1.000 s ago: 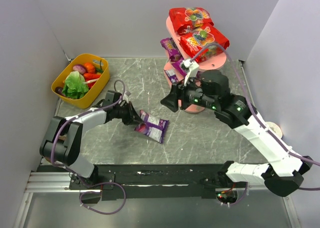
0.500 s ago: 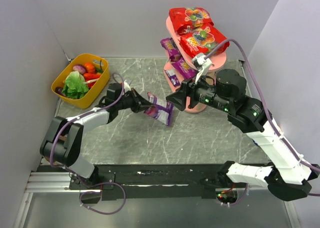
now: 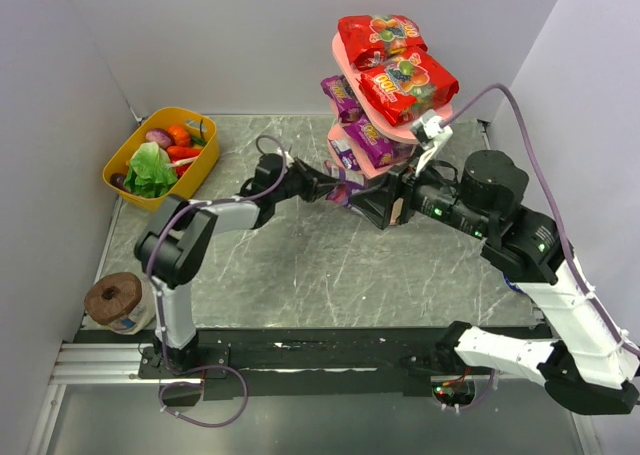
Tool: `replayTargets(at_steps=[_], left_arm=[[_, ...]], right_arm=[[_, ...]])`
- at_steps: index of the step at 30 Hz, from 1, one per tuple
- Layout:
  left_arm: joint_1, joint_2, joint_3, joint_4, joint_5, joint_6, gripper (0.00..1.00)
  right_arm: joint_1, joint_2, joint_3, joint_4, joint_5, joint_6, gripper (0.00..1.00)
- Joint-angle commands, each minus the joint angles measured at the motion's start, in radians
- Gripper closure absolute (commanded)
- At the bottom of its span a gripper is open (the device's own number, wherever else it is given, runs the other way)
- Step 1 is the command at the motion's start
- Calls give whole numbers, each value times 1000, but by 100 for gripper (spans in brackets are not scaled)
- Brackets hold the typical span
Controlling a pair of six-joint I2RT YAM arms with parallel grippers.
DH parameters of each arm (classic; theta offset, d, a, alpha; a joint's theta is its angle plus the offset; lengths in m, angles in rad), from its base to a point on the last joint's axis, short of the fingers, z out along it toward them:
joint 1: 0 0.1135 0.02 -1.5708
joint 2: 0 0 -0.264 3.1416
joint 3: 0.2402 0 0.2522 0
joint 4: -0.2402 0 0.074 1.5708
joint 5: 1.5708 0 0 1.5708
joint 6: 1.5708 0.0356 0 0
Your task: Place and organize the candy bags onto the shelf
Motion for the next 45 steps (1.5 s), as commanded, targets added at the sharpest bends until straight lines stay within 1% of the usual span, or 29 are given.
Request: replayTargets(at_steps=[1, 3, 6, 10, 14, 16, 23, 26, 33, 35, 37, 41, 44, 45], left_arm=[[-44, 70, 145, 120, -135, -74, 99], [-64, 123, 189, 108, -178, -54, 99], [-92, 200, 364, 3, -207, 1, 99], [-127, 281, 456, -56, -268, 5, 99], [-156, 329, 415, -12, -305, -108, 99], [-165, 337, 378, 2, -318, -143, 99], [-205, 349, 306, -38, -348, -302, 99], [-208, 366, 285, -16, -344, -350, 98], [-210, 398, 280, -24, -339, -416, 94], [-210, 406, 282, -27, -342, -426, 92], [-210, 412, 285, -41, -345, -429, 89], [-210, 423, 295, -45, -338, -436, 87], [-210, 420, 306, -58, -333, -414, 83], [-210, 415, 309, -65, -334, -405, 76]], right_arm=[[6, -36, 19, -4, 13, -10, 31], [5, -38, 20, -10, 8, -9, 30], [3, -39, 28, -32, 19, -18, 30], [3, -38, 46, -62, 39, -41, 30], [2, -39, 56, -78, 54, -52, 29], [2, -39, 56, -79, 56, -52, 29], [0, -35, 48, -82, 56, -48, 29], [2, -35, 45, -84, 56, -48, 28], [2, -38, 34, -82, 60, -50, 28], [2, -39, 31, -82, 63, -52, 28], [2, -41, 29, -82, 69, -55, 28], [0, -42, 26, -85, 77, -59, 27], [-1, -44, 22, -84, 80, -61, 27], [0, -44, 22, -84, 82, -59, 27]])
